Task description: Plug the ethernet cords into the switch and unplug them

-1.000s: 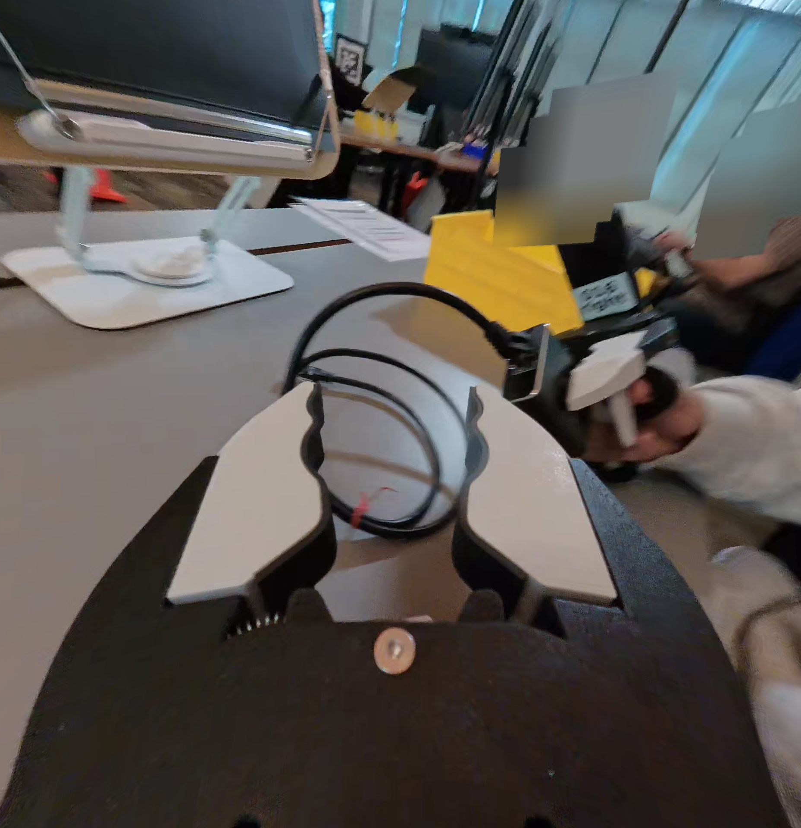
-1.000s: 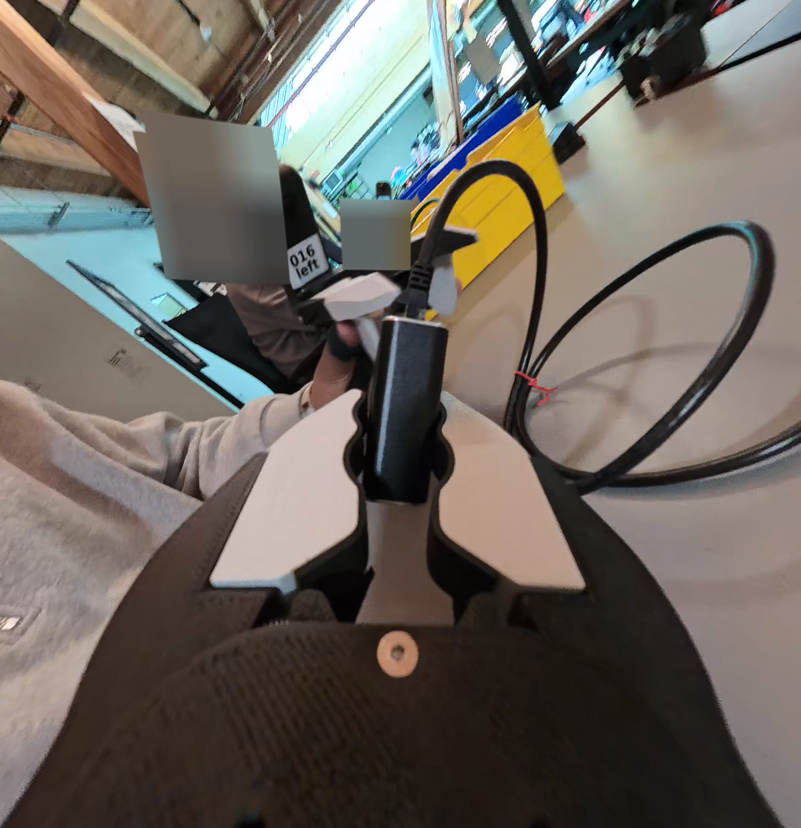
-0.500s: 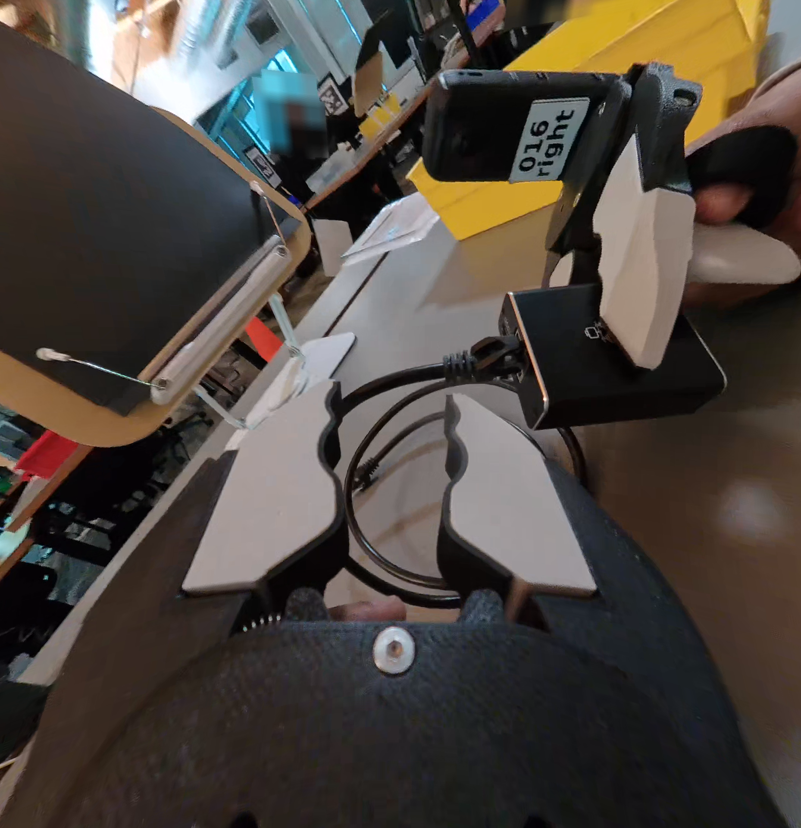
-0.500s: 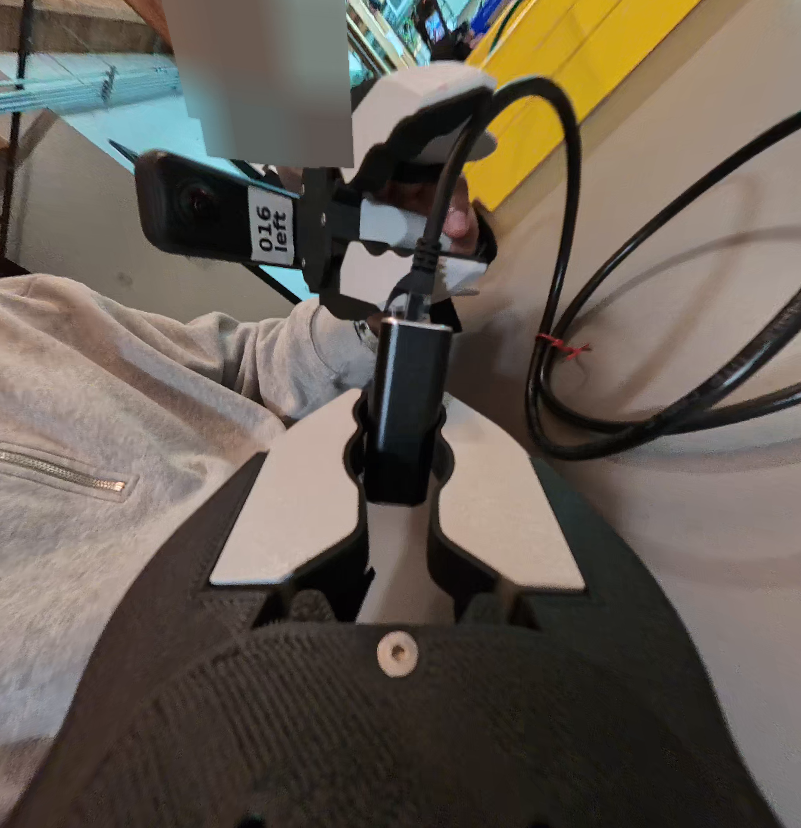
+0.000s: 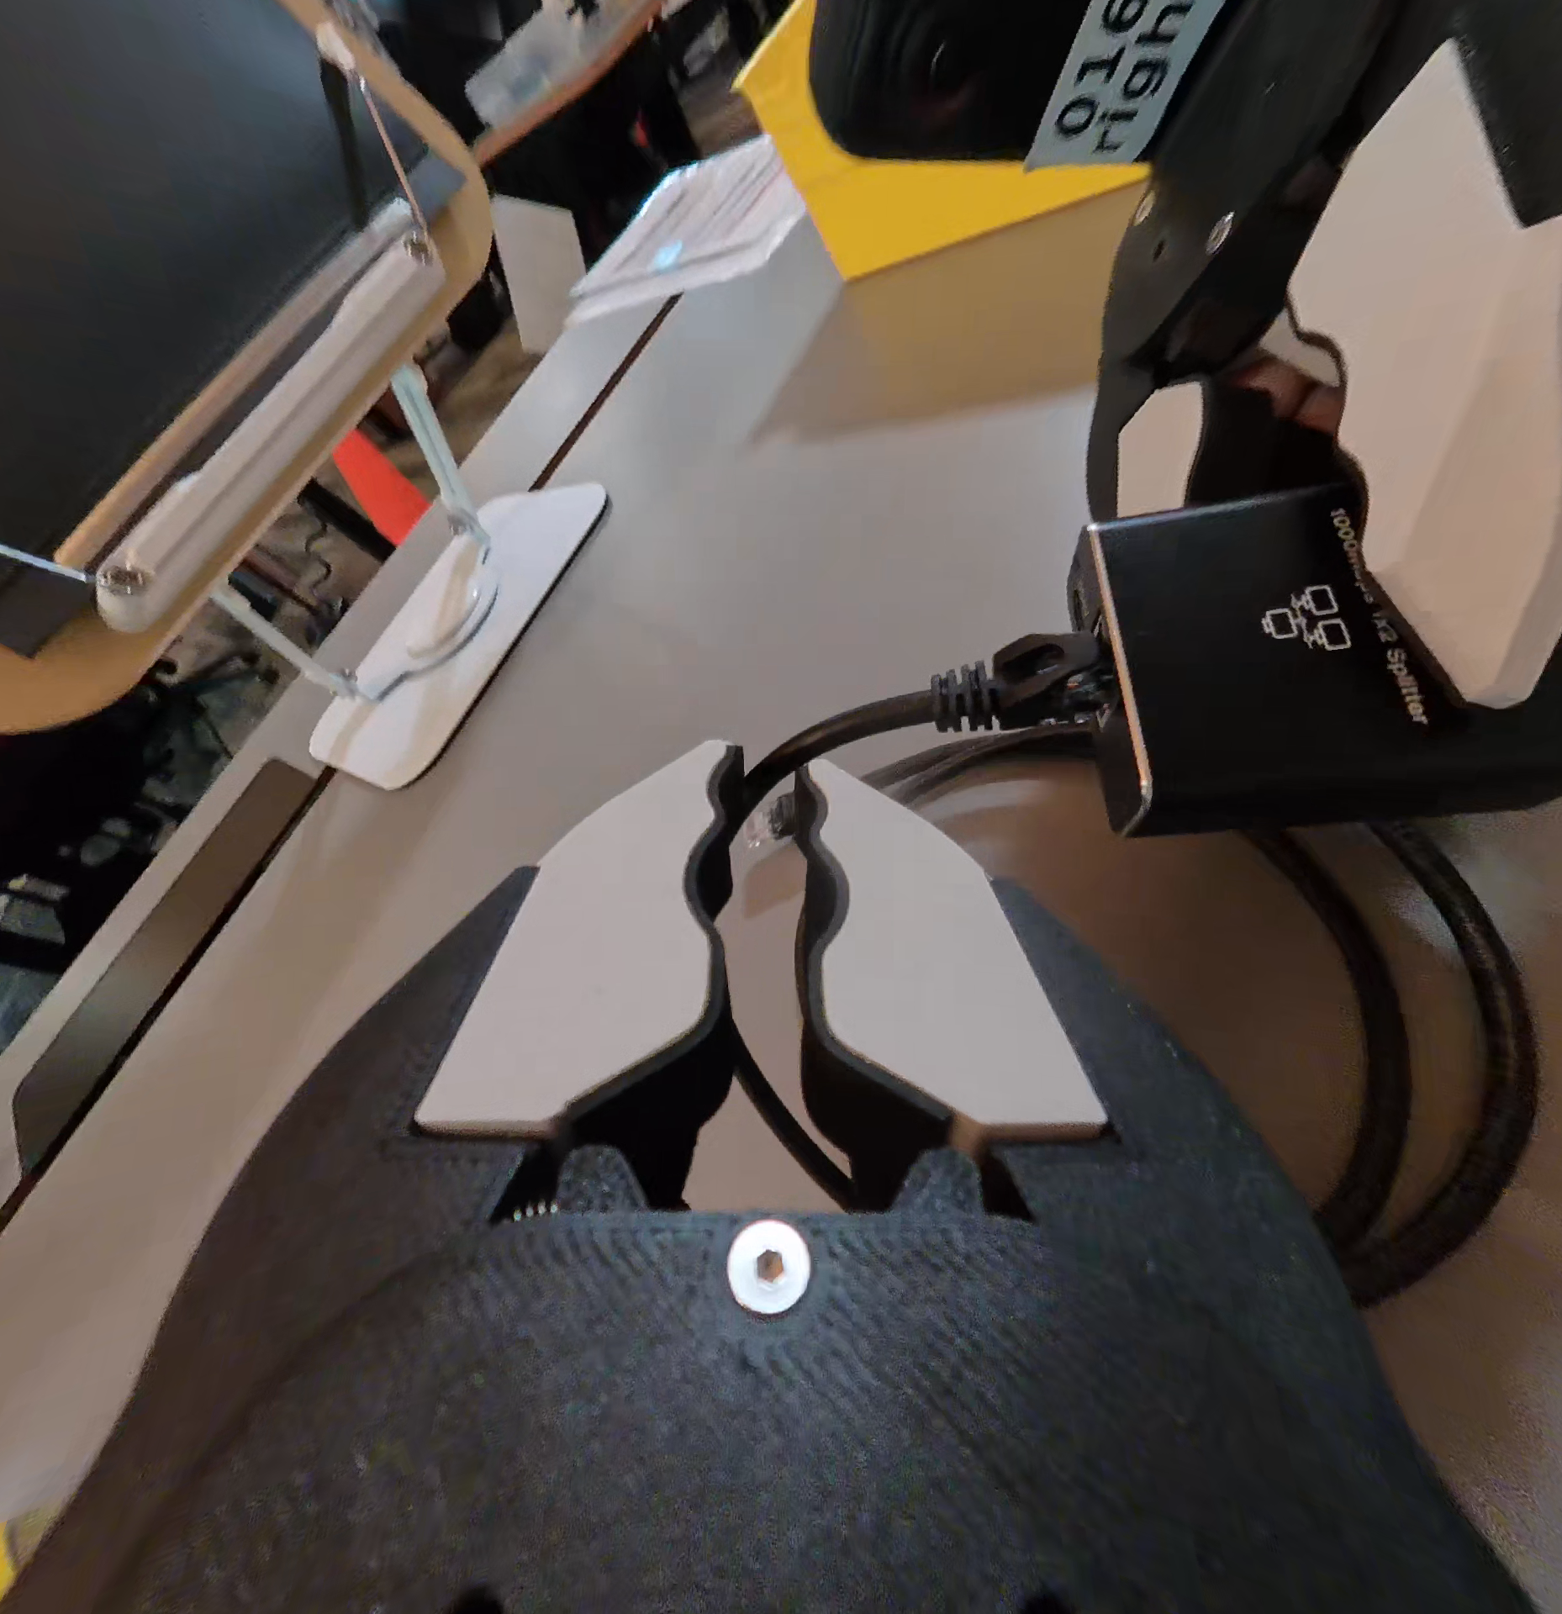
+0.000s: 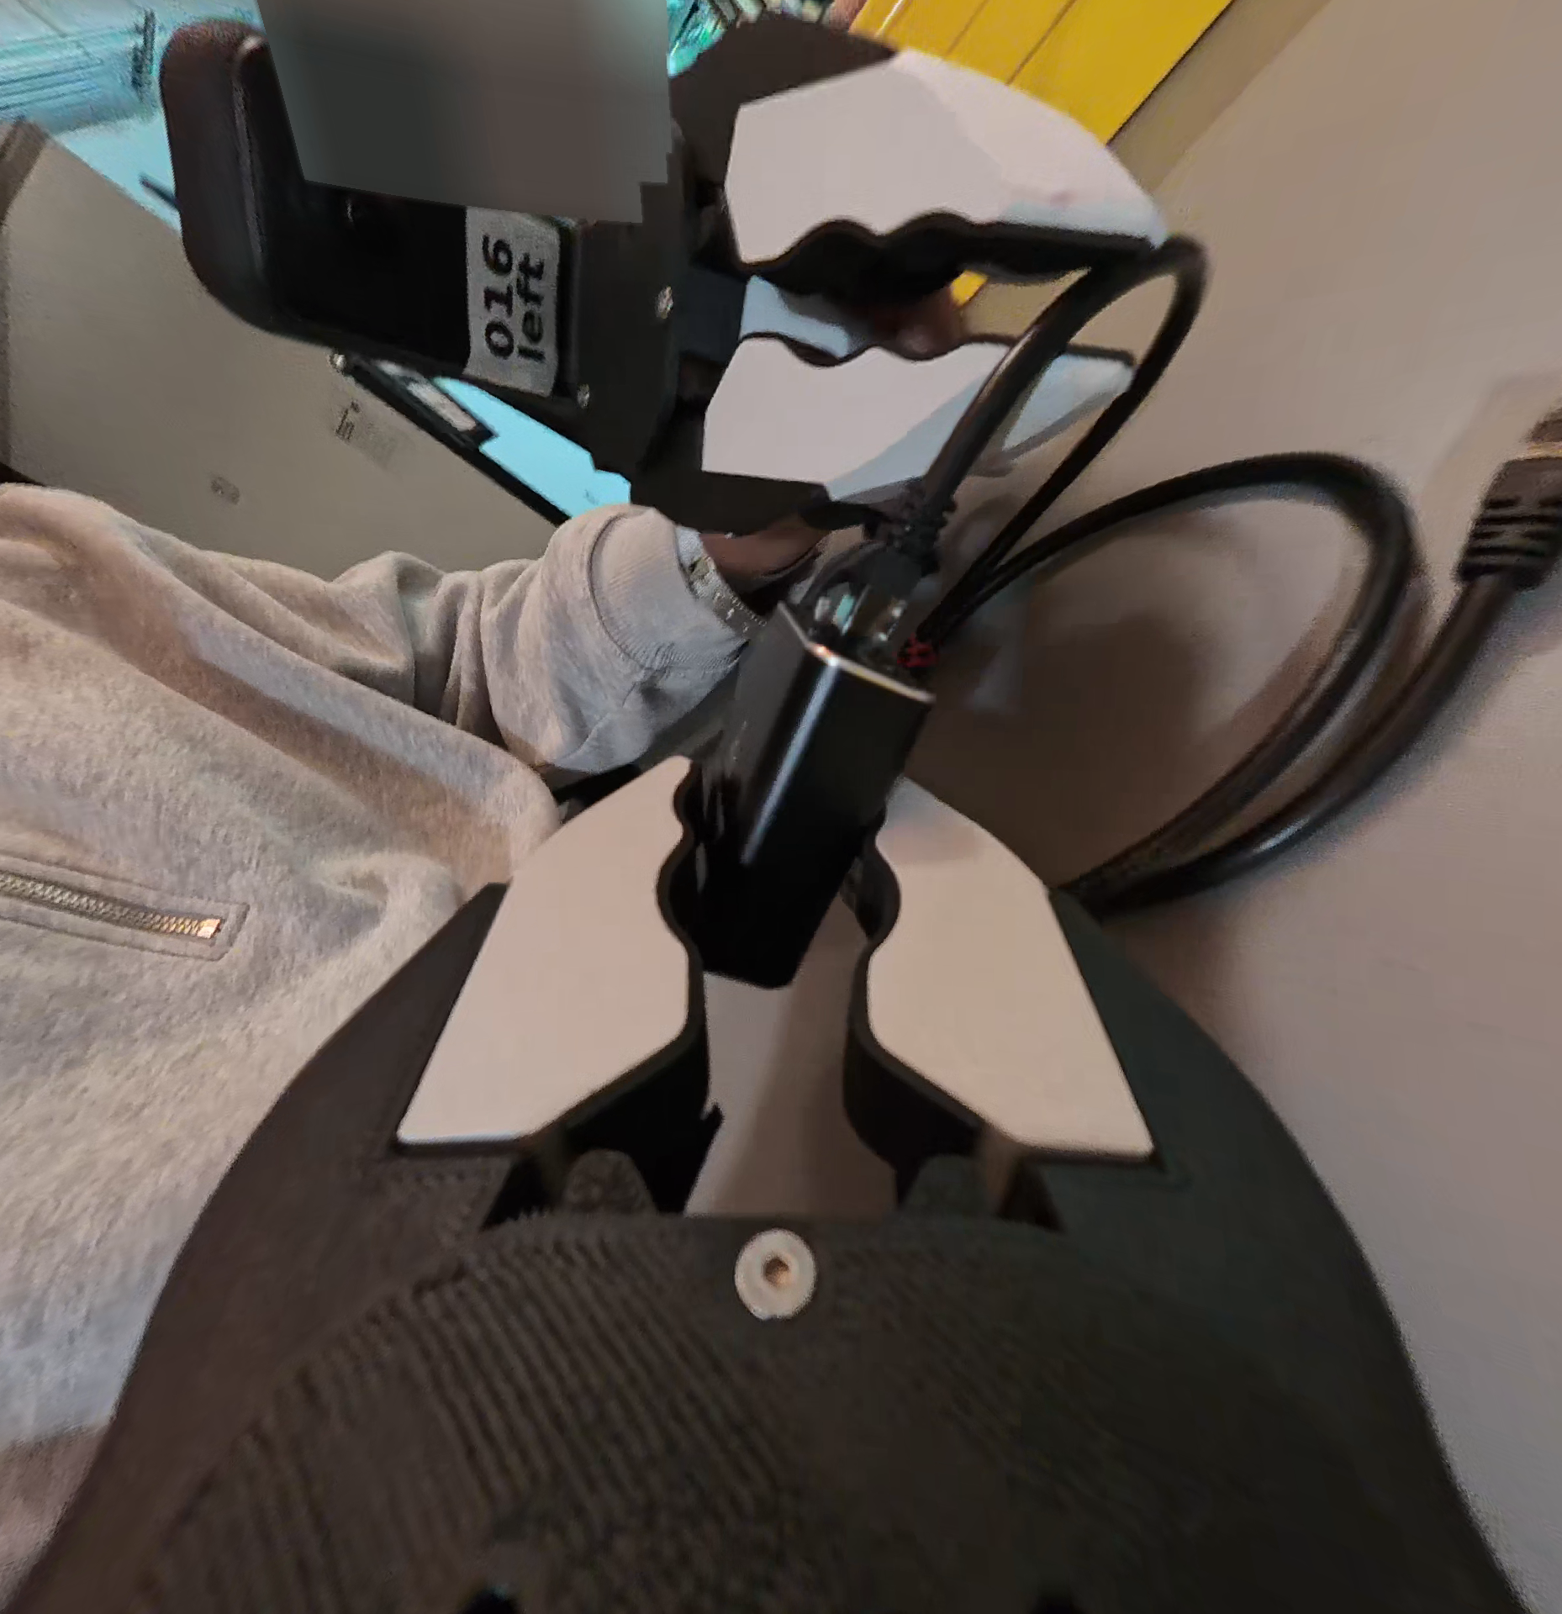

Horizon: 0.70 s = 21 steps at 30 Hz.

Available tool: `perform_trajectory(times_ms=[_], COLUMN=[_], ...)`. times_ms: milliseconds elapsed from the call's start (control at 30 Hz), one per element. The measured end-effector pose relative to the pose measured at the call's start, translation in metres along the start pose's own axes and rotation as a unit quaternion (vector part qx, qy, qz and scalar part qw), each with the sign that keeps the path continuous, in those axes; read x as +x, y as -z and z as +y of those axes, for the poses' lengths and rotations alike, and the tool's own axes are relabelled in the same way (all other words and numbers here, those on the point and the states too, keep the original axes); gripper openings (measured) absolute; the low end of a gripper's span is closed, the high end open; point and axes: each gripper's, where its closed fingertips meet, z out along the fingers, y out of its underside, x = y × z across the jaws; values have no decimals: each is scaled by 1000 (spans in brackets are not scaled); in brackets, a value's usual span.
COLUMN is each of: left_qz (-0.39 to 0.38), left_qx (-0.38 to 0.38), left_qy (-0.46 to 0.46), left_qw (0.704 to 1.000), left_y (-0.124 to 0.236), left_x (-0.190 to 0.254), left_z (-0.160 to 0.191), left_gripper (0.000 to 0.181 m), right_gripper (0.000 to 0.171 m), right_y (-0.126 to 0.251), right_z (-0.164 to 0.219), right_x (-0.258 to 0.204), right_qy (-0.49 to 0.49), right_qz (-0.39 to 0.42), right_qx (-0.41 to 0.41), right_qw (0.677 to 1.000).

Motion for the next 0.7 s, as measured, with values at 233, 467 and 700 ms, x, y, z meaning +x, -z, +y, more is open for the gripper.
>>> perform_trajectory(times_ms=[233, 467, 700], left_qz=[-32, -61, -83], left_qx=[-67, -105, -127], left_qy=[63, 121, 168], left_qw=[995, 985, 974], left_y=[-2, 7, 21], left_x=[-16, -30, -36], left_z=[23, 43, 61], left_gripper=[8, 7, 6], right_gripper=[45, 55, 73], right_y=[29, 33, 23], right_z=[-35, -51, -69], right_x=[29, 33, 23], right_qy=[-13, 30, 189], right_qz=[75, 116, 189], right_qx=[115, 152, 164], right_qw=[990, 981, 949])
